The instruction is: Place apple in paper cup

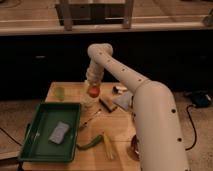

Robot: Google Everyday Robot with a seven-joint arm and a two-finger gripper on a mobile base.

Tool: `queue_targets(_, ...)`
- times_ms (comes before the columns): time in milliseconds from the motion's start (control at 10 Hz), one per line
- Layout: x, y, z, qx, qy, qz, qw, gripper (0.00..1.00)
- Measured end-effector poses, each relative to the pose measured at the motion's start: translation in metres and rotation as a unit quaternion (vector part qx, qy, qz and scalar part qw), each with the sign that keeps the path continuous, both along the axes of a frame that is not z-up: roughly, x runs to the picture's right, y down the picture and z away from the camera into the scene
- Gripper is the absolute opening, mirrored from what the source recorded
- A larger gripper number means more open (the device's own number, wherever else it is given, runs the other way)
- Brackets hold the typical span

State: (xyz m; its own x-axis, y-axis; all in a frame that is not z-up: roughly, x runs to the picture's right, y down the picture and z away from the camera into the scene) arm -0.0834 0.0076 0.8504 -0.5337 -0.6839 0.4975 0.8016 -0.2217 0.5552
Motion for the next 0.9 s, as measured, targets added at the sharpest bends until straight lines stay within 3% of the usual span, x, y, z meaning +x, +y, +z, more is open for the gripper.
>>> queue_targets(400, -0.0022, -0.0052, -0.0023, 0.021, 0.012, 0.027, 0.9994, 0.05)
queue_targets(700, -0.0047, -0.0081, -0.0024, 0.025, 0.011, 0.04, 0.9988, 0.07)
queue_targets(900, -0.0059, -0.0092, -0.001, 0.022, 0.008, 0.047, 0.9986, 0.24)
